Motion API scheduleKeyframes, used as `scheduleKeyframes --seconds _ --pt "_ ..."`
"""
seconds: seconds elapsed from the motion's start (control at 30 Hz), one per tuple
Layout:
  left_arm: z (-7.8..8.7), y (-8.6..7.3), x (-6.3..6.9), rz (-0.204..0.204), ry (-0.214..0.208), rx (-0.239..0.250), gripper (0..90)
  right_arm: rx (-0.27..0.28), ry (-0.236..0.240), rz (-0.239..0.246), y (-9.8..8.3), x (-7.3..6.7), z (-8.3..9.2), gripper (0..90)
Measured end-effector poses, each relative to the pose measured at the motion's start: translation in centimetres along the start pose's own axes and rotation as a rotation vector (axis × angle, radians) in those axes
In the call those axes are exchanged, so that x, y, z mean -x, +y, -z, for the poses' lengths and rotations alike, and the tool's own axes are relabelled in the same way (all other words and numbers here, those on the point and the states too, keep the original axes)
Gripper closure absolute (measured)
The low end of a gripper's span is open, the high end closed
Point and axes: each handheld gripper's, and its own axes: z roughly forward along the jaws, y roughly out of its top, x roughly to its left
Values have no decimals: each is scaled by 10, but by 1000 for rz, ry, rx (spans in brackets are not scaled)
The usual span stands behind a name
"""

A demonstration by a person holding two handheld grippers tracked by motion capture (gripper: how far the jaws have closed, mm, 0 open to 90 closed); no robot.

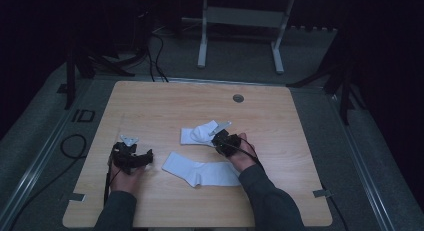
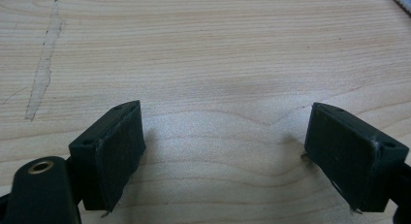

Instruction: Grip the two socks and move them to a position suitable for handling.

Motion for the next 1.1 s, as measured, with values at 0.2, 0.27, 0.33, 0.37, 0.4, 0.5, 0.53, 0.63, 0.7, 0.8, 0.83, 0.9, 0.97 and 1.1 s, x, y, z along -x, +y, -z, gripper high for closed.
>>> scheduleKeyframes --seconds 0.2,0.27,0.33,0.37,0.4,0.5,0.53,0.63,0.7,0.8,0.83,0.9,0.97,1.1 --pt "0 0 0 1 -2 0 141 -11 4 -14 7 7 -12 898" --pt "0 0 0 -3 -4 0 141 -21 10 -25 7 8 -19 898" --pt "0 0 0 -3 -4 1 141 -28 12 -28 7 9 -21 898" --pt "0 0 0 -2 -4 1 141 -46 15 -22 5 9 -27 898" --pt "0 0 0 -3 -4 1 141 -54 15 -18 4 9 -29 898" --pt "0 0 0 -3 -4 1 141 -51 21 -27 2 9 -31 898" --pt "0 0 0 -3 -4 2 141 -50 27 -30 1 10 -30 898" --pt "0 0 0 -3 -4 1 141 -55 39 -15 -1 6 -28 898" --pt "0 0 0 -3 -4 1 142 -55 44 -10 -2 4 -26 898" --pt "0 0 0 -3 -4 1 141 -49 76 12 -7 -3 -22 898" --pt "0 0 0 -3 -4 1 142 -48 82 21 -7 -5 -21 898" --pt "0 0 0 -4 -4 1 142 -46 92 31 -9 -9 -20 898" --pt "0 0 0 -5 -4 0 142 -44 102 41 -10 -12 -18 898" --pt "0 0 0 -5 -4 0 142 -43 126 57 -12 -14 -16 897"
